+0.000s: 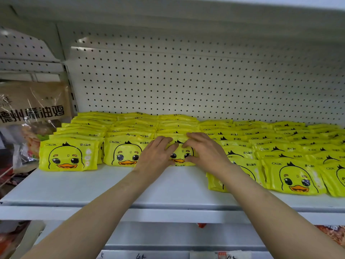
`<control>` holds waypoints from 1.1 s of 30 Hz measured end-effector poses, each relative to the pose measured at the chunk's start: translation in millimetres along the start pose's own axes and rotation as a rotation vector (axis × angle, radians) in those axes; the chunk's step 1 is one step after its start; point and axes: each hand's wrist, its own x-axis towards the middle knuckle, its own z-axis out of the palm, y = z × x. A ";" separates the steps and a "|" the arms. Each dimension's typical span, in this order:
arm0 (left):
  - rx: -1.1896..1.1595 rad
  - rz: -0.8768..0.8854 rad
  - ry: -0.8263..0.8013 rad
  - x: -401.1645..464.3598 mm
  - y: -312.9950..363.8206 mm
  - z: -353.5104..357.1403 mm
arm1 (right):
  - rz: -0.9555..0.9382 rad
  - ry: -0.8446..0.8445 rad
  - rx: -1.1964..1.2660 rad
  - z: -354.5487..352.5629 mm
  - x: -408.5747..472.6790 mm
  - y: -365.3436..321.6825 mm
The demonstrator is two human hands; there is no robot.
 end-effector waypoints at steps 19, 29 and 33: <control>-0.123 -0.077 -0.087 2.1 1.1 -6.5 | 0.080 0.011 -0.064 5.5 -2.2 -16.1; -0.069 -0.072 -0.080 3.1 5.0 -4.3 | 0.094 0.005 -0.104 5.7 -4.6 -22.3; -0.093 -0.107 -0.113 5.3 7.9 -8.6 | 0.066 0.012 -0.116 7.4 -5.8 -21.6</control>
